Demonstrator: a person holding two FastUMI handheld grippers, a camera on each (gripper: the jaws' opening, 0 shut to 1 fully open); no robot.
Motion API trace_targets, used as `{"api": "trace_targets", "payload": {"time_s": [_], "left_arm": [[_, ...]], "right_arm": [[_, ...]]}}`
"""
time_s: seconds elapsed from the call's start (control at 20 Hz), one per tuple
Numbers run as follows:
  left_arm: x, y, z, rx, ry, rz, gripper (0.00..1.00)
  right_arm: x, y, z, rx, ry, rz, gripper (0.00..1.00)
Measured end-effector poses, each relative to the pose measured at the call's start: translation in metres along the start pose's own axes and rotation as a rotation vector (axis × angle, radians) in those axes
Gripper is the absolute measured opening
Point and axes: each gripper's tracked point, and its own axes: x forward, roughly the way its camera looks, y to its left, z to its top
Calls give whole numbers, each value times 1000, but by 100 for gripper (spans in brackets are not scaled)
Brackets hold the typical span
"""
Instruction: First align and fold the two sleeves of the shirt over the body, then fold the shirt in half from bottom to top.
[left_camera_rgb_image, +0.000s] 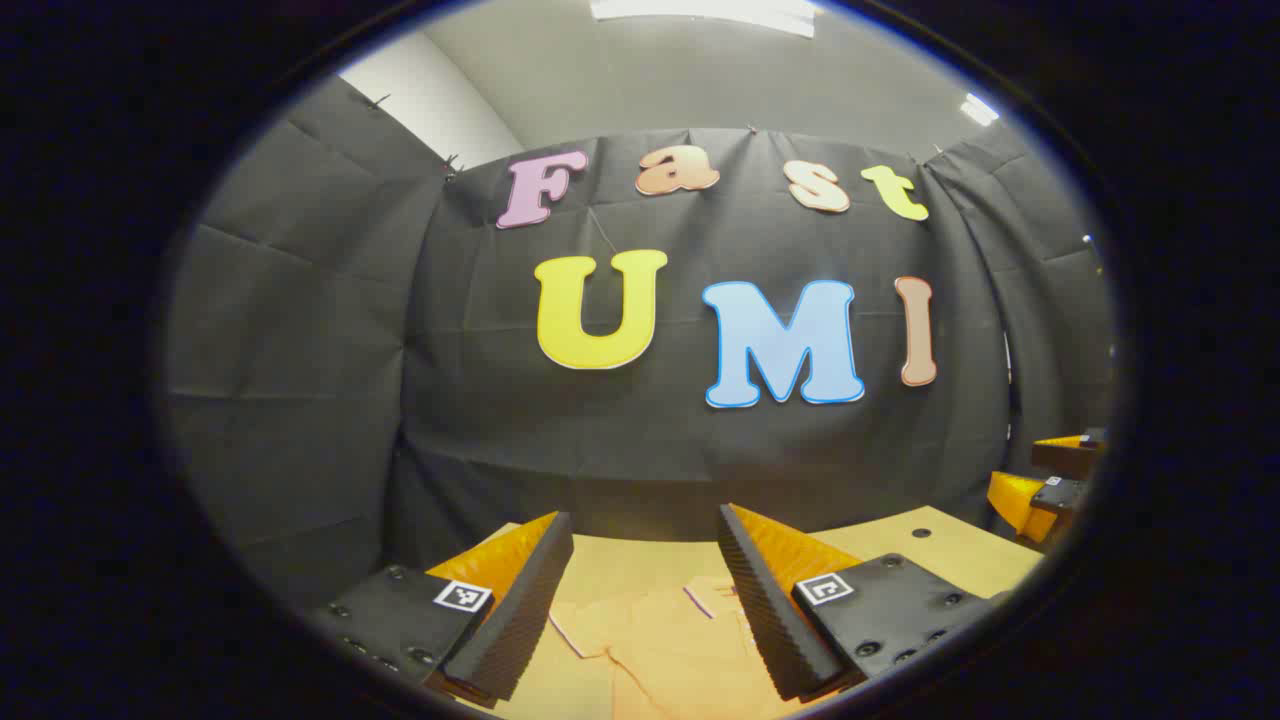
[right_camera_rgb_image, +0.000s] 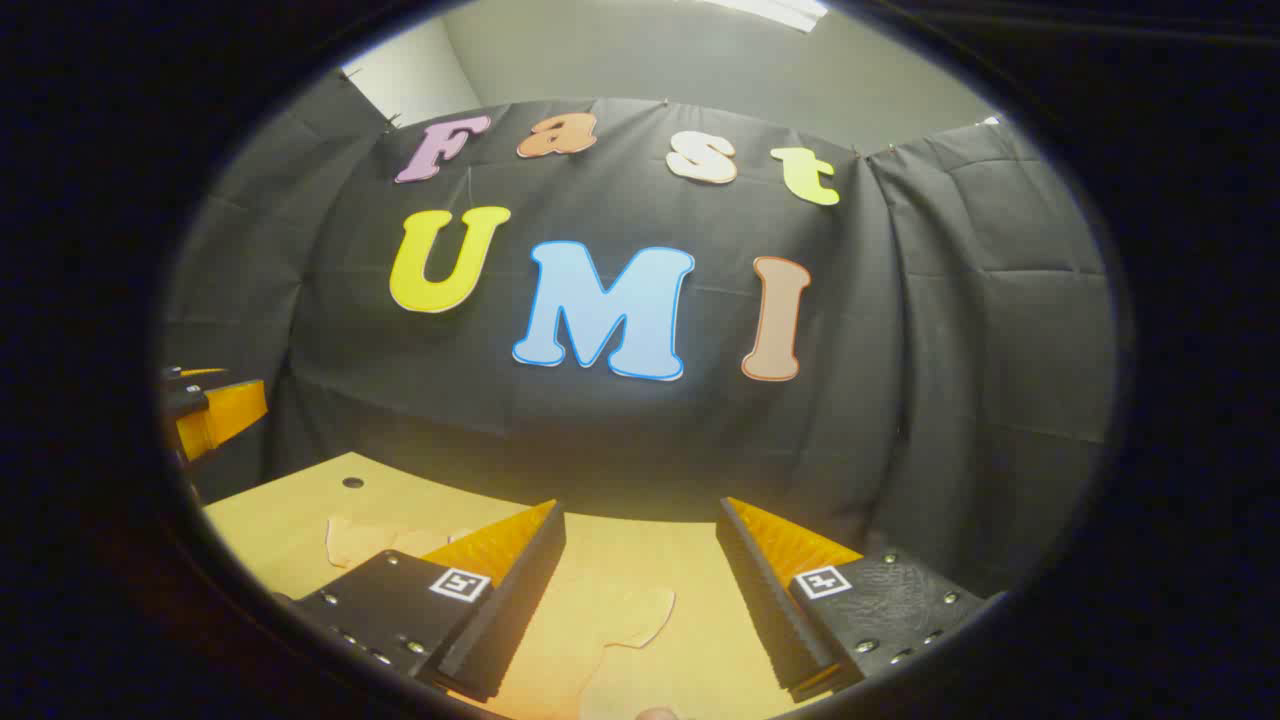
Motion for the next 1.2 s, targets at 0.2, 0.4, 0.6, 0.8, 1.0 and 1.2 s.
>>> {"api": "trace_targets", "payload": {"time_s": [0.2,0.4,0.6,0.8,1.0,1.2], "left_arm": [[2,12,-5,-8,10,13,97],[6,16,-4,-10,3,8,97],[9,18,-4,2,2,5,97],[11,14,-6,6,4,-10,97],[12,12,-8,7,12,-21,97],[17,9,-15,11,35,-22,97]], "right_arm": [[0,3,-1,14,8,-4,95],[4,-1,-6,-2,27,-30,94],[6,0,-10,14,45,-35,94],[7,3,-13,6,49,-32,95],[14,6,-18,2,63,-17,95],[31,8,-34,18,105,5,95]]}}
